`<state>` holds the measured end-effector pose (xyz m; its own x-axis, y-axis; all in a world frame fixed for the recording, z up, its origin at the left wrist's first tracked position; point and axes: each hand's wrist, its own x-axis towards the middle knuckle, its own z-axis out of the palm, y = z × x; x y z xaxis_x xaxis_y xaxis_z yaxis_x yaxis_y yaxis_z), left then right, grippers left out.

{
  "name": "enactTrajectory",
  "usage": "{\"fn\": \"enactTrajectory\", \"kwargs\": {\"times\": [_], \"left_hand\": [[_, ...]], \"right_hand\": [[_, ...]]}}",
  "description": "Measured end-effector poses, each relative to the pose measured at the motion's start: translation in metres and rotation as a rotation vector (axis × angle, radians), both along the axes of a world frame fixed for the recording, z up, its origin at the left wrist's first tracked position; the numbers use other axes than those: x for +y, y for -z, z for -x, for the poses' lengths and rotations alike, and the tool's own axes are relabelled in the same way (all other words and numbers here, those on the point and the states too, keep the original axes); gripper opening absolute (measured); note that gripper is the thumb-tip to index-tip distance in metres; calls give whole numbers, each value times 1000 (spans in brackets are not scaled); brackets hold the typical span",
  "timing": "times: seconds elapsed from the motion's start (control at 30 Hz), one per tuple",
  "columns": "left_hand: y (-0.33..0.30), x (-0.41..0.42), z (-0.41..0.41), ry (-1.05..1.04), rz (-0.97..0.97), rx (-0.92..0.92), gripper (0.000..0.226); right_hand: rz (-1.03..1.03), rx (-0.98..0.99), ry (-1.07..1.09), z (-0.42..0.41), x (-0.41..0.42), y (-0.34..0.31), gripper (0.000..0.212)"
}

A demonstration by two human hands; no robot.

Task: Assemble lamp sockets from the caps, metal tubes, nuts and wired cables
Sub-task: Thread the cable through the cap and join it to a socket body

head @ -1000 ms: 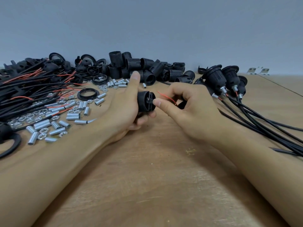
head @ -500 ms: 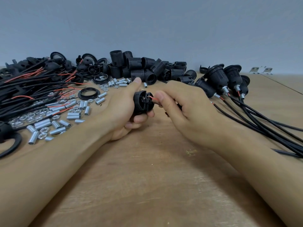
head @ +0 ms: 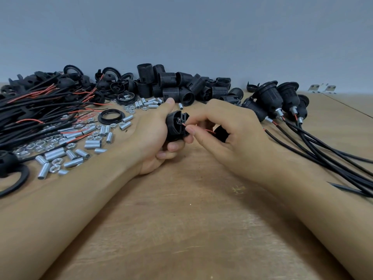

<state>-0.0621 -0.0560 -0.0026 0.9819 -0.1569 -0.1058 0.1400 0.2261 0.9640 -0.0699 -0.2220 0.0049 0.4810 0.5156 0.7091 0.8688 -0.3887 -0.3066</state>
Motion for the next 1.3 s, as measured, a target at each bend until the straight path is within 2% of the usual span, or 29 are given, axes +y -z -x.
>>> {"fn": "enactTrajectory", "kwargs": {"times": [0.17,0.33,0.53,0.87,1.17,1.3], "left_hand": [[0,-1,0,-6,4,-6,52],[1,-2,1,-35,-47,-13,56],[0,-4,2,-38,-51,-9,54],[2,-7,1,-119,-121,-51,55],[3,-10,0,-149,-136,-50,56],[5,-13,2,-189,-173,-76,56]], "right_hand": [[-69,81,6,1,0,1,8],[-7,154,6,3,3,1,7],[-43,225,8,5,4,1,5],[-2,121,90,5,2,0,6],[61,54,81,4,1,0,10],[35,73,86,6,3,2,10]]}}
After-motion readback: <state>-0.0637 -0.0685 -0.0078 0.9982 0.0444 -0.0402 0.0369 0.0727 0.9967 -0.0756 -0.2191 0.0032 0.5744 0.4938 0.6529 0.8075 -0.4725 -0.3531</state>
